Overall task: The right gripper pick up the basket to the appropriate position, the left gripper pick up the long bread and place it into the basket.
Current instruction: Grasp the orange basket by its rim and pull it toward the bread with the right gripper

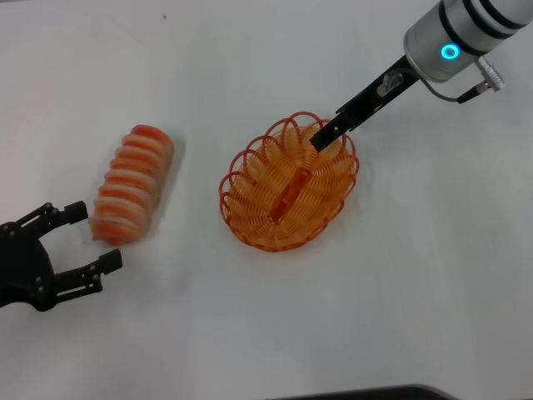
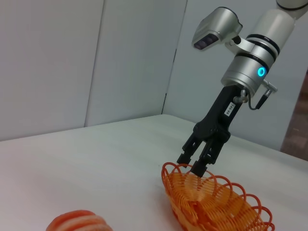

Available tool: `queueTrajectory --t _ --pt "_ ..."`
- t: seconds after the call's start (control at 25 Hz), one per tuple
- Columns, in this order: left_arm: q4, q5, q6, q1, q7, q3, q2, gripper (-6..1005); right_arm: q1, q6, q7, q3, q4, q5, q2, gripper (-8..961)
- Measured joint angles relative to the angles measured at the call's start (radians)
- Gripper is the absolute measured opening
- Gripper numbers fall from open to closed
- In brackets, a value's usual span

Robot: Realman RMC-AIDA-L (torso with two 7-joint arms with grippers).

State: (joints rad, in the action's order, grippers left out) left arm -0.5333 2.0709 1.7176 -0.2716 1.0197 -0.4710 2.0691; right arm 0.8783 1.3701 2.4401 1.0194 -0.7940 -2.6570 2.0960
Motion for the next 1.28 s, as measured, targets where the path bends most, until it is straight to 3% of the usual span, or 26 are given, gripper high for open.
queueTrajectory --t 0.36,0.76,0.92,1.28 --pt "0.004 0.0 0.0 0.003 -0.014 0.0 0.002 921 0.022 -0.033 0.01 0.029 0.057 0.013 0.0 871" --pt "0.004 -0.001 0.001 0.005 -0.015 0.0 0.003 921 0.025 -0.042 0.011 0.03 0.065 0.039 -0.002 414" --pt "0.004 -0.001 0.001 0.005 -0.017 0.0 0.005 920 0.024 -0.042 0.011 0.03 0.067 0.04 -0.002 178" --pt "0.006 -0.001 0.0 0.003 -0.026 0.0 0.011 921 0.024 -0.044 0.008 0.03 0.081 0.04 -0.002 63"
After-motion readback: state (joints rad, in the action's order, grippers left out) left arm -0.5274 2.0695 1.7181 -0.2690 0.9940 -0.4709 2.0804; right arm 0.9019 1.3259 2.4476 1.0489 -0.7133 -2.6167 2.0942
